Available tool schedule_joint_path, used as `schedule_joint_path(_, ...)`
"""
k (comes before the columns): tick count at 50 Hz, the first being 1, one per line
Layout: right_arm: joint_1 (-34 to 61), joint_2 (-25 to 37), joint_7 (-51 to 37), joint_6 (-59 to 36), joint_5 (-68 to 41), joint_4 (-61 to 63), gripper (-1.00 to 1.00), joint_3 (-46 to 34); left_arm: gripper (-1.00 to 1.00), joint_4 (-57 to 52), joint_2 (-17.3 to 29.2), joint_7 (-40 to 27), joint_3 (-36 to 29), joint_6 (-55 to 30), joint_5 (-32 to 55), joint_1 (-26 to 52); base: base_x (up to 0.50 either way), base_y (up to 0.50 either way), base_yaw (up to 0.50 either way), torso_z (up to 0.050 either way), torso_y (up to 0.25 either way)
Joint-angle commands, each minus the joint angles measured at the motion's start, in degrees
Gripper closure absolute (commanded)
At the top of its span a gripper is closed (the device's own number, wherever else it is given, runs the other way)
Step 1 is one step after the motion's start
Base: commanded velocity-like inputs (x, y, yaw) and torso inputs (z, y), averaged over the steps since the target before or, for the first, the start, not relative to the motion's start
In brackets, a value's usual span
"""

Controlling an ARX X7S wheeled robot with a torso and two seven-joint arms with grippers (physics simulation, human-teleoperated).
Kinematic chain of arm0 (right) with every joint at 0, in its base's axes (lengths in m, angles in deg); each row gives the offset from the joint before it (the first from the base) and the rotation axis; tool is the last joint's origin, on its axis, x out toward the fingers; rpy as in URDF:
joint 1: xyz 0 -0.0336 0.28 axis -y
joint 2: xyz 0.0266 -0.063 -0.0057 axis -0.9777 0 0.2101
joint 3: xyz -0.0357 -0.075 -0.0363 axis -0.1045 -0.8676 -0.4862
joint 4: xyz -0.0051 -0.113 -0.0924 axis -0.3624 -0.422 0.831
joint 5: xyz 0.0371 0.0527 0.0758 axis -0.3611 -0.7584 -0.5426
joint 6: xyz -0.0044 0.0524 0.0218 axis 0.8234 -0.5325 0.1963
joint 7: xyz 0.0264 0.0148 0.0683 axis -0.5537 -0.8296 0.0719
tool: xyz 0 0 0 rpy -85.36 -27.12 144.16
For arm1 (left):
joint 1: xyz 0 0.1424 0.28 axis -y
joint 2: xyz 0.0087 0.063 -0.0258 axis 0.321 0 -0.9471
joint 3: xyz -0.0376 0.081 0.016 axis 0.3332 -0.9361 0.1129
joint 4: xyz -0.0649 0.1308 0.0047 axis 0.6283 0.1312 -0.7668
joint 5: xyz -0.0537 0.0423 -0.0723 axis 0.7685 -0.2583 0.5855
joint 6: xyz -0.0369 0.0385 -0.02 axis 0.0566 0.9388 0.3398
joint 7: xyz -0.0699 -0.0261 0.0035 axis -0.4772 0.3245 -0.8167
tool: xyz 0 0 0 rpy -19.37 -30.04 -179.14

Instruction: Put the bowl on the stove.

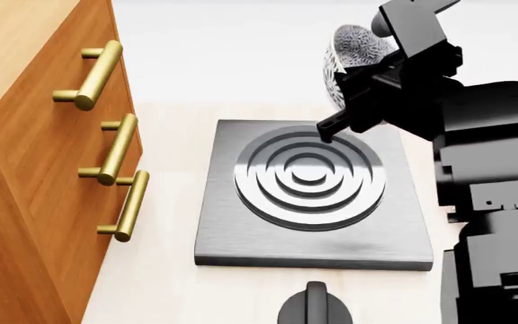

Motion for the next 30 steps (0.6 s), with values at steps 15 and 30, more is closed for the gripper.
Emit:
schedule_joint_path(15, 0.59, -4.61, 0.22, -1.70, 7.56, -2.14, 1.00, 11.03, -1.00, 0.55, -1.45, 0.02, 1.13, -0.08, -2.82, 0.51, 0.00, 0.00, 0.00, 0.000, -0.039)
schedule_joint_path(30, 0.45, -4.72, -0.08, -1.86, 7.96, -2.14, 1.00, 12.17, -1.00, 0.19, -1.96, 1.38, 0.99, 0.61, -4.10, 0.07, 0.00, 0.00, 0.00, 0.000, -0.125)
